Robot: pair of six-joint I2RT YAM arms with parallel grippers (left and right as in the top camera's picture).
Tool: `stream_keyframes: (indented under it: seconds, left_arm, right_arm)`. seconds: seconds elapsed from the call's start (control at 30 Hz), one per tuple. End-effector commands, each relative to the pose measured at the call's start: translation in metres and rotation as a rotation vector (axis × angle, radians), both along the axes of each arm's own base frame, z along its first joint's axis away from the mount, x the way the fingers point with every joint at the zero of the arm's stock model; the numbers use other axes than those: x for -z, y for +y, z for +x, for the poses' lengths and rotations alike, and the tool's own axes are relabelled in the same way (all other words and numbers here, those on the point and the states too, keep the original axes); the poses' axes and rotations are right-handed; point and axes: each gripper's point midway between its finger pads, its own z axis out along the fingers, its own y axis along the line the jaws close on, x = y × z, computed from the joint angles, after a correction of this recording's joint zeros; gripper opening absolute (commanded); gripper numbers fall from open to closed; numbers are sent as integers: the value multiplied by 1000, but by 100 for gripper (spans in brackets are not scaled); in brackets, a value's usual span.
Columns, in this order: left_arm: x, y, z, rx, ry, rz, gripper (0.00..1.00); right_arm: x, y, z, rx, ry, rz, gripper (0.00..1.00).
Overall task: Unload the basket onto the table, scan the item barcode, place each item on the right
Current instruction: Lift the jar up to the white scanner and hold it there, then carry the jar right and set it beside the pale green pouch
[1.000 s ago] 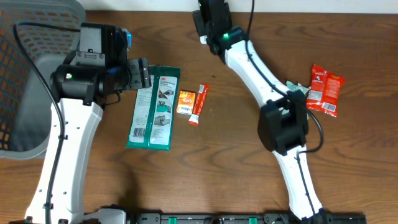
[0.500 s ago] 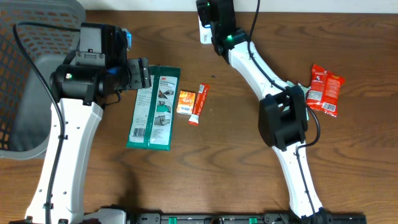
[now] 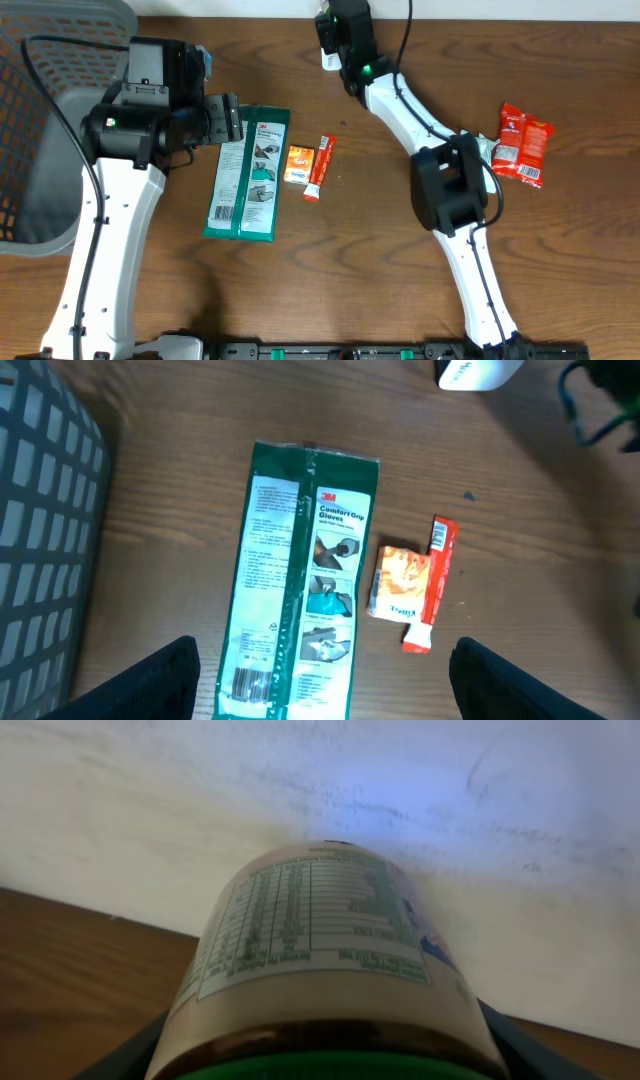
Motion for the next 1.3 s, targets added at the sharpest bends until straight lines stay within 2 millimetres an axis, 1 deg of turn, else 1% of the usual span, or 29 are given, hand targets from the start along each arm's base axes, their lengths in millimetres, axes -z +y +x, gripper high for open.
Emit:
stream_keyframes:
  seconds: [0.0, 0.1, 0.13, 0.2, 0.23, 0.27, 0.3, 0.33, 0.37, 0.4, 0.47, 0.5, 0.53, 0.6, 0.63, 0.67, 0.73, 0.83, 0.87, 0.97, 1.0, 1.1, 1.13, 1.17, 1.2, 1.23, 1.27]
  left_arm:
    - [-4, 3, 1, -14, -9, 4, 80]
    - [-4, 3, 1, -14, -9, 4, 80]
    - [-4, 3, 1, -14, -9, 4, 80]
    - [-4, 3, 1, -14, -9, 4, 80]
    - [-4, 3, 1, -14, -9, 4, 80]
    - [-4, 3, 1, -14, -9, 4, 80]
    - [-4, 3, 1, -14, -9, 4, 80]
    - [-4, 3, 1, -13, -9, 4, 80]
    - [-4, 3, 1, -14, -9, 4, 80]
    - [-4, 3, 1, -14, -9, 4, 80]
    - [-4, 3, 1, -14, -9, 4, 80]
    - [-4, 3, 1, -14, -9, 4, 80]
    - [-4, 3, 1, -14, -9, 4, 80]
    - [-4, 3, 1, -13, -9, 4, 80]
    - [-4, 3, 1, -14, -9, 4, 80]
    - [-4, 3, 1, -14, -9, 4, 80]
    - [-4, 3, 1, -14, -9, 4, 80]
    - [-4, 3, 1, -14, -9, 4, 80]
    - [-4, 3, 1, -14, -9, 4, 80]
    - [-4, 3, 1, -14, -9, 4, 80]
    - [-4, 3, 1, -14, -9, 4, 80]
    - [-4, 3, 1, -14, -9, 4, 80]
    - [-4, 3, 1, -14, -9, 4, 80]
    - [-4, 3, 1, -14, -9, 4, 80]
    - [-4, 3, 1, -14, -9, 4, 80]
    - [-4, 3, 1, -14, -9, 4, 80]
    - [-4, 3, 1, -14, -9, 4, 80]
  right_arm:
    - [-133, -9, -21, -51, -101, 131, 49]
    - [-165, -21, -50, -75, -18, 158, 51]
    - [-176, -26, -64, -89, 18, 155, 51]
    - [-195, -39, -96, -111, 94, 146, 48]
    - [-204, -47, -116, -118, 139, 140, 47]
    - [-208, -52, -129, -120, 170, 135, 46]
    - [-215, -60, -150, -120, 214, 126, 46]
    - [-217, -67, -166, -114, 251, 115, 46]
    - [-220, -77, -186, -104, 297, 101, 46]
    - [-221, -85, -204, -95, 340, 87, 46]
    - [-218, -102, -234, -74, 423, 66, 48]
    - [-212, -114, -254, -55, 495, 48, 49]
    - [-203, -123, -267, -36, 558, 37, 50]
    - [-191, -133, -282, -9, 640, 24, 50]
    - [-181, -140, -289, 8, 696, 13, 50]
    - [-175, -143, -294, 16, 733, 5, 49]
    - [-155, -150, -302, 42, 818, -8, 49]
    - [-125, -155, -304, 61, 896, -27, 49]
    - [-107, -158, -303, 73, 927, -39, 48]
    - [-66, -162, -302, 91, 984, -52, 49]
    - [-55, -163, -301, 94, 992, -53, 49]
    - [-11, -166, -295, 105, 1003, -50, 50]
    - [8, -168, -293, 110, 1000, -47, 51]
    - [14, -169, -293, 112, 998, -46, 52]
    - [33, -171, -292, 116, 992, -42, 53]
    - [39, -171, -292, 117, 989, -40, 53]
    - [51, -172, -291, 119, 981, -37, 53]
